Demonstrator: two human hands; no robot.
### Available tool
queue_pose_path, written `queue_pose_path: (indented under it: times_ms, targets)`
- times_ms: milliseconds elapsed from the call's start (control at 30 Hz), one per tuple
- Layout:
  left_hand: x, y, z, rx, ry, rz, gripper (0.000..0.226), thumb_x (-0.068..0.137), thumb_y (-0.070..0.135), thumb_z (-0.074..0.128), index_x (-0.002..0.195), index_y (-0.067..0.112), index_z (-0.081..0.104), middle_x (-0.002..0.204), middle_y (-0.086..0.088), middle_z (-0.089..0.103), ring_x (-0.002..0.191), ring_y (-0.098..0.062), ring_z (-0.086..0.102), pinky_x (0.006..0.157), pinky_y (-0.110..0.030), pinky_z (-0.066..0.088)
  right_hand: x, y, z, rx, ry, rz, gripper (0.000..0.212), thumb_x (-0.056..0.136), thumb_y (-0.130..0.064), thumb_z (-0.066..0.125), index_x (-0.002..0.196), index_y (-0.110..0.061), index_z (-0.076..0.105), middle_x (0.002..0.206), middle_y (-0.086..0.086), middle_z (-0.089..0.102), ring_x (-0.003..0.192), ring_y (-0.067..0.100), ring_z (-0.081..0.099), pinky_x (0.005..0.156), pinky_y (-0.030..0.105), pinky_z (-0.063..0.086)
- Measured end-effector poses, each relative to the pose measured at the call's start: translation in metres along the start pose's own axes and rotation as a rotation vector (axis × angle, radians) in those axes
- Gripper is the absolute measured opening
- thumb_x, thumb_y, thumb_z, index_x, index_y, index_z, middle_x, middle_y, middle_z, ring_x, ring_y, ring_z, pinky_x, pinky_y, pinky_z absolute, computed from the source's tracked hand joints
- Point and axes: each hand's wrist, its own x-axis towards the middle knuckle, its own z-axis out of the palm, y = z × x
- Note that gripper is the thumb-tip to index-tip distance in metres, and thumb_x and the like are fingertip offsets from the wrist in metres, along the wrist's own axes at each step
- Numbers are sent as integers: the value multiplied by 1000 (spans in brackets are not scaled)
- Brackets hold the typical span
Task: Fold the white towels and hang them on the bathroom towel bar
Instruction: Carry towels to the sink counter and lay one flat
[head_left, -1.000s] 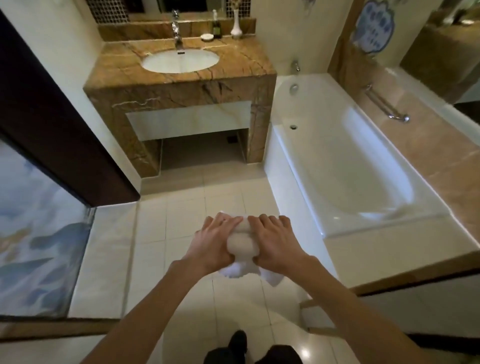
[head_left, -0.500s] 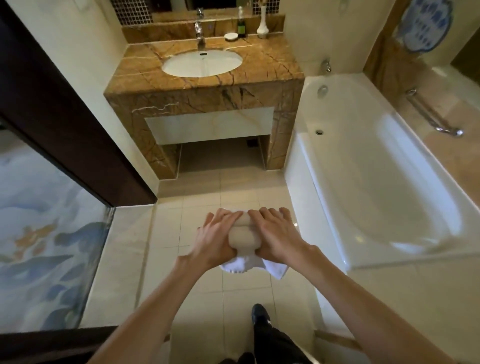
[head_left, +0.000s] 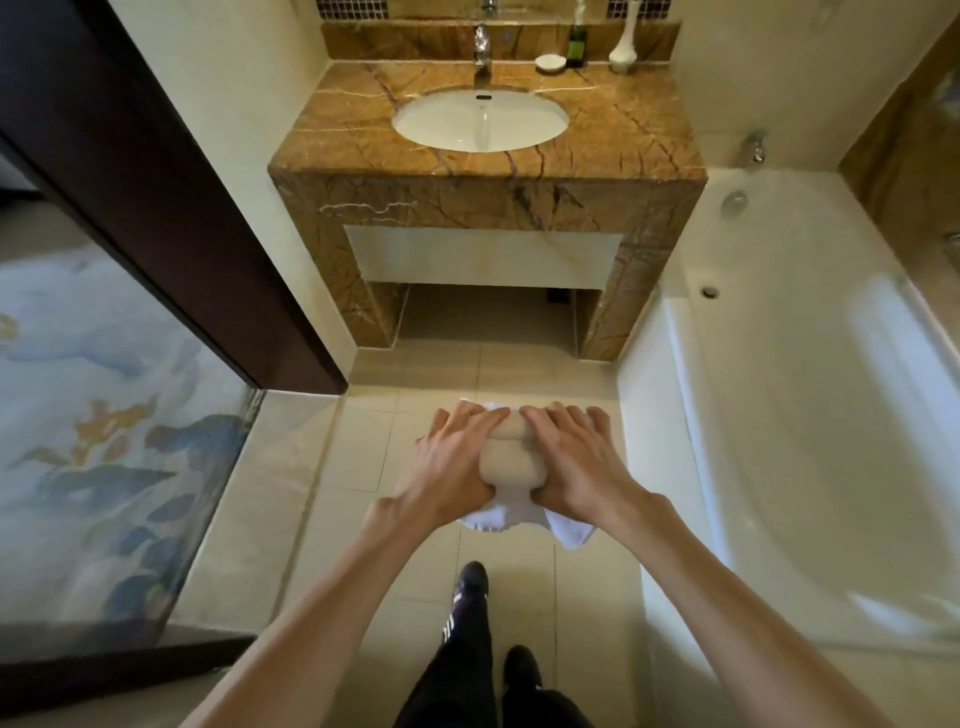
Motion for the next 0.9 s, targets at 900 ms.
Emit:
queue_pose_path:
  times_ms: [900]
  targets:
    - [255,-54,-62,39,-4,122,76,70,40,69,137,38,34,129,9,39,109,-15,36,72,-28,36,224,87,-46,-74,58,92,78,67,-43,68,134,-22,37,120,-1,48,111,23,45,99,41,25]
